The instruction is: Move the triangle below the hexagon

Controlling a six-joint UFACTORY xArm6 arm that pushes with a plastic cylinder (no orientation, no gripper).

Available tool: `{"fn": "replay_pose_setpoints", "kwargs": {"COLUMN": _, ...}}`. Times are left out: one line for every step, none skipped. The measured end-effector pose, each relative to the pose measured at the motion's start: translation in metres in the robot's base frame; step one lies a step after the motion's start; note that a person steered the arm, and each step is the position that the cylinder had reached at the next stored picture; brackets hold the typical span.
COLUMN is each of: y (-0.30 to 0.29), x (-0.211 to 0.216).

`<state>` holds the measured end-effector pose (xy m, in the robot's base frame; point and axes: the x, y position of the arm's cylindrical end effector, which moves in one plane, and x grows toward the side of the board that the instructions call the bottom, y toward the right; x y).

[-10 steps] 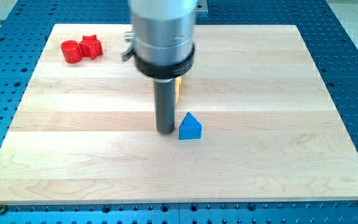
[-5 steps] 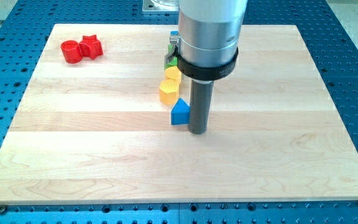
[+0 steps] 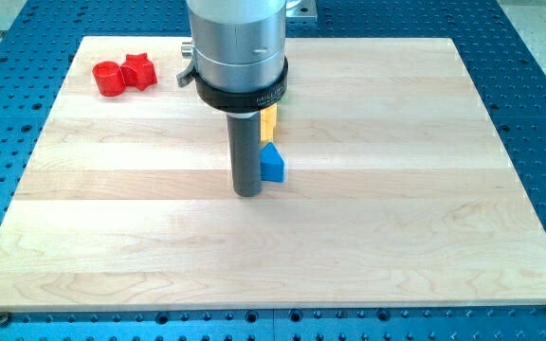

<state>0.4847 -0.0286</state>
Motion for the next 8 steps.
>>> {"fn": "replay_pose_setpoints", "kwargs": {"y": -0.018, "x": -0.019}}
{"fn": "replay_pose_setpoints", "kwargs": {"y": -0.029, "x": -0.04}}
{"fn": "replay_pose_setpoints", "kwargs": {"y": -0.005, "x": -0.051}}
{"fn": "replay_pose_setpoints", "kwargs": {"y": 0.001, "x": -0.053}}
{"fn": "replay_pose_setpoints", "kwargs": {"y": -0.021, "x": -0.041}}
{"fn": "replay_pose_setpoints", "kwargs": {"y": 0.001, "x": 0.01}}
{"fn": "replay_pose_setpoints", "kwargs": {"y": 0.004, "x": -0.003}}
{"fn": "replay_pose_setpoints", "kwargs": {"y": 0.01, "x": -0.003}}
